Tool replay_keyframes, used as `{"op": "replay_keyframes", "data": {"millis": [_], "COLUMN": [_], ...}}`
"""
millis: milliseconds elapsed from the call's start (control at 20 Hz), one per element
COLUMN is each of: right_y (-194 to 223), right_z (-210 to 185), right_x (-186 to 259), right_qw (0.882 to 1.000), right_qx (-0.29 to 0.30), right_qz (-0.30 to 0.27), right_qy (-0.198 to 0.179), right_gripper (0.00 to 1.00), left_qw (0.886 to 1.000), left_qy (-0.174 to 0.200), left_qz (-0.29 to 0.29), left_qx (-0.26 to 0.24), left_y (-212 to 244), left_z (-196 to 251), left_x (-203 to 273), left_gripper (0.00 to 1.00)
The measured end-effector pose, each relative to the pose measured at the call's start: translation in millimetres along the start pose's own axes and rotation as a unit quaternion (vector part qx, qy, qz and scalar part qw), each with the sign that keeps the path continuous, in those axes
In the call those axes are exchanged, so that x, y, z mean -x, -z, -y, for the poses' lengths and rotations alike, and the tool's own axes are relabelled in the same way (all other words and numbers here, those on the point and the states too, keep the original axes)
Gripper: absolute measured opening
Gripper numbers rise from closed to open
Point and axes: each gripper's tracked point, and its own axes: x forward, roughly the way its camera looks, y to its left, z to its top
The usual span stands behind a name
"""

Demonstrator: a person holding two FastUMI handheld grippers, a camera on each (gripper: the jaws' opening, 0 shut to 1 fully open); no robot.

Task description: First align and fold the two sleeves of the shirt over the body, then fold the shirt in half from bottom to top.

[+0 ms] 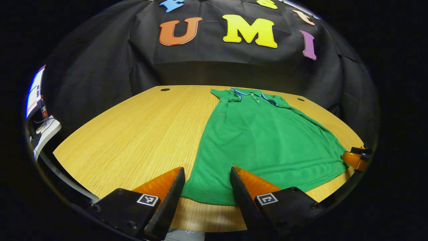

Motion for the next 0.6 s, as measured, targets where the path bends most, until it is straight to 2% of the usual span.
{"op": "replay_keyframes", "data": {"millis": [150,200,250,300,350,450,500,600], "right_y": [1,0,2,0,2,1,0,-5], "right_z": [-10,-13,-16,-21,-28,-31,-31,-31], "right_x": [0,-2,-4,-4,-5,-8,-9,-11], "right_qw": [1.0,1.0,1.0,0.999,0.999,0.998,0.997,0.997], "right_qx": [0.01,0.008,0.005,0.003,0.0,-0.015,-0.011,-0.016], "right_qz": [0.001,0.006,0.005,0.007,0.001,-0.002,-0.002,-0.002], "right_qy": [-0.007,-0.014,-0.019,-0.031,-0.049,-0.065,-0.07,-0.074], "right_gripper": [0.77,0.79,0.76,0.68,0.48,0.08,0.04,0.02], "left_qw": [1.0,1.0,1.0,1.0,1.0,0.999,0.999,0.999], "left_qy": [0.001,0.003,0.006,0.009,0.016,0.032,0.035,0.039], "left_qz": [0.0,0.001,0.001,-0.001,-0.002,0.0,0.003,0.005], "left_qx": [-0.006,-0.007,-0.008,-0.01,-0.015,-0.016,-0.011,0.008], "left_y": [0,0,0,0,-1,-3,-4,-6], "left_z": [0,1,4,5,7,11,11,10], "left_x": [0,0,-1,-2,-2,-3,-4,-8], "left_gripper": [0.84,0.81,0.8,0.71,0.67,0.49,0.33,0.11]}}
